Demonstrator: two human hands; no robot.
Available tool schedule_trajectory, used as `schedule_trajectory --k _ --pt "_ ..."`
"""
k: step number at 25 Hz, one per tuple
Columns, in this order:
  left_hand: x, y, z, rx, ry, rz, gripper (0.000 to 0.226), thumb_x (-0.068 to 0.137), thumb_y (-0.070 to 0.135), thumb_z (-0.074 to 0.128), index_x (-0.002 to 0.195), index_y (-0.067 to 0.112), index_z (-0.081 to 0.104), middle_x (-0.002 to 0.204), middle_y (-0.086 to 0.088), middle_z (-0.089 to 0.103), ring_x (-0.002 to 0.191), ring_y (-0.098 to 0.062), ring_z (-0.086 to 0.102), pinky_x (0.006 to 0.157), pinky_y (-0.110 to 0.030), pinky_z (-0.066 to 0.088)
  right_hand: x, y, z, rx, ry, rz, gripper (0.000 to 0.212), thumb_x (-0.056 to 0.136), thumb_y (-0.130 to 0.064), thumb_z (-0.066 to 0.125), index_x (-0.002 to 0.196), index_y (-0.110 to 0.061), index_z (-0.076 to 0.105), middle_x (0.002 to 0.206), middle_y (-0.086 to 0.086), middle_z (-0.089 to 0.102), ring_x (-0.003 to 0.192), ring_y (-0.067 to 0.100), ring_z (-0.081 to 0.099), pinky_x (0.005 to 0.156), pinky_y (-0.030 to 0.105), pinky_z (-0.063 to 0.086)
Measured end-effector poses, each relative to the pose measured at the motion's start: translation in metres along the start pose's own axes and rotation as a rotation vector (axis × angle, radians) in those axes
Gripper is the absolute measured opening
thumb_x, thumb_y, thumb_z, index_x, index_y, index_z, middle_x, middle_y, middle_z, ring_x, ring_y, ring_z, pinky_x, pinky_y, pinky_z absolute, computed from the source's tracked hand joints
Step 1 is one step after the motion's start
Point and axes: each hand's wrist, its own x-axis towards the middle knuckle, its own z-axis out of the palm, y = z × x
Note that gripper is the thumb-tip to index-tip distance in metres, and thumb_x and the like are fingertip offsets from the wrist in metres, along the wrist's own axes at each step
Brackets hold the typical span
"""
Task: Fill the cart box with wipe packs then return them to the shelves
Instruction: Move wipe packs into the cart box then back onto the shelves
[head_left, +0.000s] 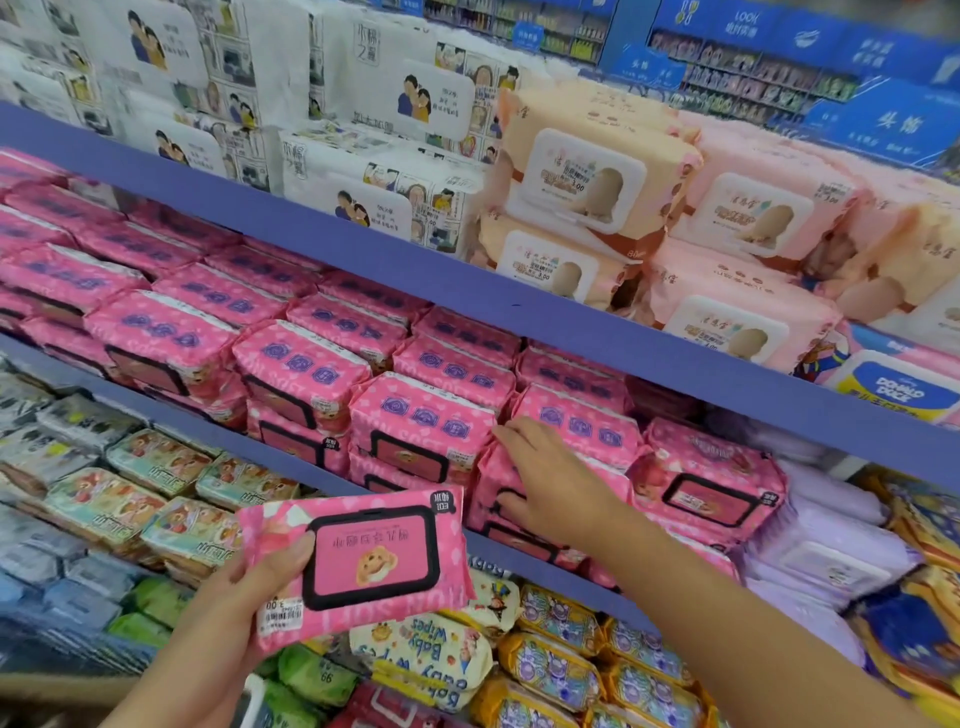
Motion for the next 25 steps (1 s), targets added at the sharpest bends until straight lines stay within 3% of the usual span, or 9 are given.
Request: schedule_trajectory --k 4,6,9,12,14,18,21,23,25 --pt "-0.005 0.009 0.007 0.046 -0.007 0.015 0.094 0.048 0.060 0.088 0.133 0.027 0.065 0.123 -0.005 0.075 0.116 -0.029 0.070 0.104 -0.060 0.046 -0.002 0.011 0.003 -0.002 0.061 -0.034 0.080 0.089 -0.046 0.069 0.155 -0.015 0.034 0.160 0.006 0.035 0.149 0.024 0.029 0.125 0.041 0.019" --pt "-0.005 0.012 0.017 0.029 -0.040 0.006 0.101 0.047 0.063 0.089 0.138 0.031 0.060 0.126 0.001 0.074 0.124 -0.026 0.065 0.099 -0.056 0.050 -0.010 0.007 -0.006 -0.004 0.099 -0.008 0.085 0.088 -0.058 0.065 0.156 -0.021 0.031 0.162 0.001 0.032 0.150 0.020 0.027 0.126 0.041 0.016" --pt "-0.008 0.015 0.030 0.065 -0.001 0.019 0.096 0.047 0.068 0.084 0.134 0.035 0.063 0.123 0.010 0.074 0.128 -0.020 0.059 0.085 -0.046 0.052 -0.051 0.000 -0.013 0.176 0.183 0.120 0.080 0.093 -0.057 0.059 0.158 -0.028 0.024 0.164 -0.010 0.024 0.150 0.009 0.019 0.123 0.032 0.016" --pt "-0.005 0.011 0.047 0.103 -0.045 0.001 0.100 0.037 0.074 0.087 0.127 0.033 0.070 0.123 0.007 0.074 0.125 -0.020 0.062 0.089 -0.046 0.052 -0.113 -0.006 -0.001 0.399 0.288 0.261 0.063 0.094 -0.046 0.063 0.150 -0.040 0.035 0.155 -0.028 0.028 0.142 -0.009 0.023 0.118 0.025 0.023" --pt "-0.001 0.006 0.065 0.118 -0.108 -0.017 0.095 0.037 0.075 0.087 0.119 0.030 0.074 0.122 0.003 0.075 0.121 -0.023 0.065 0.095 -0.048 0.051 -0.138 -0.016 -0.001 0.710 0.343 0.357 0.054 0.088 -0.050 0.066 0.138 -0.050 0.044 0.149 -0.032 0.039 0.136 -0.014 0.035 0.115 0.028 0.033" --pt "0.003 -0.007 0.117 0.204 -0.215 -0.013 0.106 0.043 0.074 0.089 0.136 0.030 0.061 0.131 0.005 0.070 0.126 -0.019 0.062 0.105 -0.050 0.049 -0.163 -0.030 -0.015 1.276 0.300 0.424 0.089 0.061 -0.069 0.077 0.140 -0.042 0.044 0.141 -0.019 0.055 0.126 -0.005 0.054 0.109 0.035 0.047" --pt "0.001 -0.013 0.154 0.363 -0.346 0.135 0.113 0.015 0.060 0.099 0.120 0.051 0.058 0.113 0.012 0.076 0.099 -0.010 0.075 0.074 -0.027 0.061 -0.187 -0.020 -0.024 1.408 0.368 0.388 0.102 0.053 -0.034 0.098 0.140 -0.034 0.045 0.130 -0.004 0.068 0.117 0.016 0.067 0.089 0.033 0.059" --pt "-0.002 -0.010 0.179 0.431 -0.407 0.180 0.118 0.006 0.045 0.102 0.114 0.057 0.054 0.106 0.020 0.076 0.094 -0.013 0.076 0.068 -0.023 0.061 -0.204 -0.007 -0.031 1.438 0.498 0.419 0.111 0.038 -0.033 0.103 0.136 -0.030 0.049 0.121 -0.003 0.073 0.108 0.019 0.071 0.079 0.032 0.060" --pt "-0.006 -0.010 0.200 0.441 -0.446 0.194 0.123 0.000 0.047 0.099 0.114 0.046 0.053 0.096 0.022 0.077 0.084 -0.008 0.076 0.063 -0.018 0.059 -0.216 0.006 -0.035 1.434 0.582 0.445 0.110 0.039 -0.032 0.103 0.136 -0.028 0.050 0.119 -0.004 0.074 0.108 0.018 0.072 0.080 0.030 0.060"
